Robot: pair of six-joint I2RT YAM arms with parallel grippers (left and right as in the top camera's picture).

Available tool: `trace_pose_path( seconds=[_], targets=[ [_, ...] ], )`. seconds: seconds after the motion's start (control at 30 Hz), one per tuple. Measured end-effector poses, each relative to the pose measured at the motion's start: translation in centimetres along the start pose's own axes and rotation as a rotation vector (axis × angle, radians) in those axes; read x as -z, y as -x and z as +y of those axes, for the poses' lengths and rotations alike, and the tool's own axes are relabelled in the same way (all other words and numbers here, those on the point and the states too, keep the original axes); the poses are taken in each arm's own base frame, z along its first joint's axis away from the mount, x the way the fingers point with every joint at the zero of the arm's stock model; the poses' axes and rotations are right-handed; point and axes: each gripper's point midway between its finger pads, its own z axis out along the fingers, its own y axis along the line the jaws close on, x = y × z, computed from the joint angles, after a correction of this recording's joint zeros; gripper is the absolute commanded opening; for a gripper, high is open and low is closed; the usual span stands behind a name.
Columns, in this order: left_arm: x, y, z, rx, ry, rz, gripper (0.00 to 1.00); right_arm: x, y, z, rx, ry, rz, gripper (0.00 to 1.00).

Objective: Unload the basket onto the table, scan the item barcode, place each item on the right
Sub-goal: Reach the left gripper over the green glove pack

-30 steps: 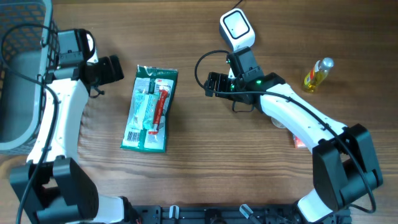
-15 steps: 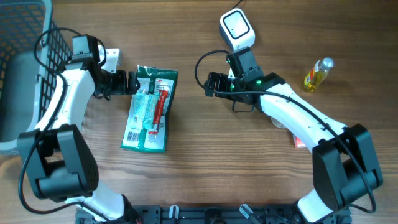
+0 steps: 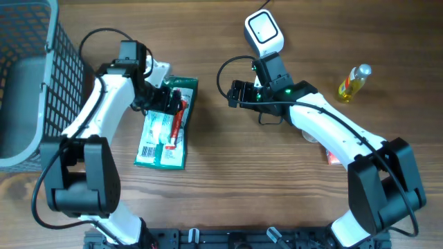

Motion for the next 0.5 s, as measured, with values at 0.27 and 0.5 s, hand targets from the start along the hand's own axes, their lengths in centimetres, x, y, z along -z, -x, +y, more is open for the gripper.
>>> trace_pose_path(
  seconds=[0.27,0.5],
  targets=[
    [-0.4,-0.9,-1.2,0.052,0.104,0.061,1.00,0.0,0.0,0.0,0.000,0.000,0.000,1.00],
    [-0.3,-1.2,-1.2,0.150,0.286,0.063,1.00,0.0,0.0,0.0,0.000,0.000,0.000,1.00]
  ],
)
